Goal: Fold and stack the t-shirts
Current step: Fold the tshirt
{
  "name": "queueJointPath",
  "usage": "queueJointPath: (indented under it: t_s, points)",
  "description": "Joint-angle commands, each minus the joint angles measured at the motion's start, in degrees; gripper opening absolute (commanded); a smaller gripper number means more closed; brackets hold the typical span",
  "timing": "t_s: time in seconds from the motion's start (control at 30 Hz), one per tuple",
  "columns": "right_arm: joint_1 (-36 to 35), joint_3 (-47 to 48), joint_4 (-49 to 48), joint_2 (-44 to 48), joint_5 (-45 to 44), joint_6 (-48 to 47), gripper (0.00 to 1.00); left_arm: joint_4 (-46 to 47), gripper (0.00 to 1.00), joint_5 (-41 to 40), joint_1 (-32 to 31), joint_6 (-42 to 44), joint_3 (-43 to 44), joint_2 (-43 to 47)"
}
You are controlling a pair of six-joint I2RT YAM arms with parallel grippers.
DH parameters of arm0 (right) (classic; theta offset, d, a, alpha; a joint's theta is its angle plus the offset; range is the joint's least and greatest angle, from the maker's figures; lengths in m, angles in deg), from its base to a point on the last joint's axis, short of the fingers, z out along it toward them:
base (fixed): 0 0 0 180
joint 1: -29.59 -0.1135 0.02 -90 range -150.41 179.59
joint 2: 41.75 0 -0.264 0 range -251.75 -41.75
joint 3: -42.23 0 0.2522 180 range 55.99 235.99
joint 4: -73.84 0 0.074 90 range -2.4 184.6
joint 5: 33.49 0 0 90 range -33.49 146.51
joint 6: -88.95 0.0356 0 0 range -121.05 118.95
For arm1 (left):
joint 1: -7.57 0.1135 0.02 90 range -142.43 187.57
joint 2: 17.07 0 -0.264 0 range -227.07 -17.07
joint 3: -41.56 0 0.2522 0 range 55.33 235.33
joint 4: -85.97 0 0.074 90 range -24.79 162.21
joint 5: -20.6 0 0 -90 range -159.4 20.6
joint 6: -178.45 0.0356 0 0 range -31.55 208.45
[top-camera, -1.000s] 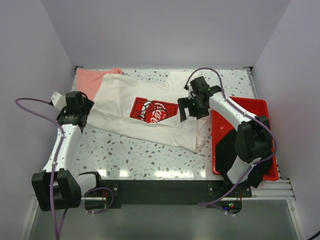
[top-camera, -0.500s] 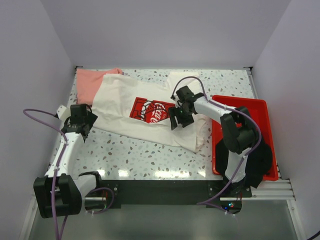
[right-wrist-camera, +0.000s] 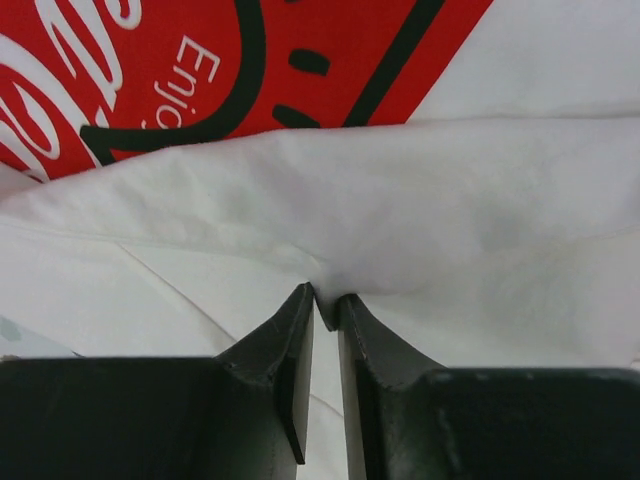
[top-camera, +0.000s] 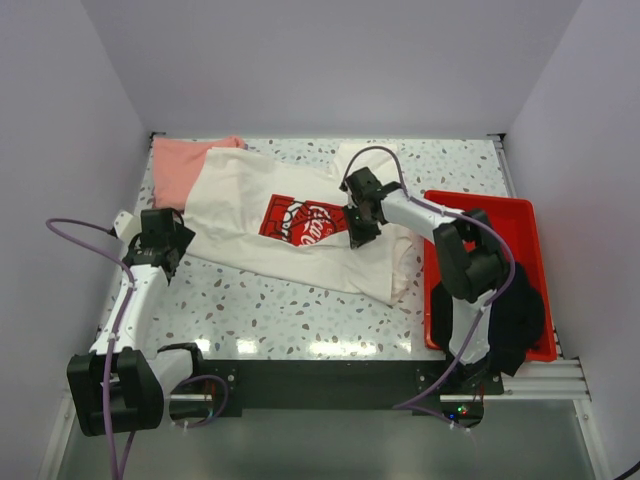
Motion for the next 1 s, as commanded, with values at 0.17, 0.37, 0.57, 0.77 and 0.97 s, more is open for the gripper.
queueJointPath:
  t_s: [0.17, 0.37, 0.57, 0.77, 0.97]
  points:
    - [-1.0, 9.3, 1.3, -2.2, -3.3, -2.2, 0.06, 1.0, 1.00, -1.2, -0.1, 0.1, 1.1, 0.2]
    - [-2.2, 18.9, 4.8, -7.4, -3.7, -5.0, 0.00, 1.4, 1.00, -1.0, -0.1, 0.5, 1.1, -0.5]
    - [-2.7, 28.2, 7.3, -14.0, -4.3, -6.3, 0.00, 1.3, 1.00, -1.3, 0.0, 0.5, 1.0, -0.6]
    - [-3.4, 35.4, 8.9, -19.4, -3.8, -7.5, 0.02, 1.9, 1.00, -0.6, -0.1, 1.0, 1.0, -0.8]
    - [-3.4, 40.3, 12.8, -20.8, -4.8, -7.2, 0.81, 2.1, 1.00, 0.5, -0.1, 1.4, 1.0, -1.7]
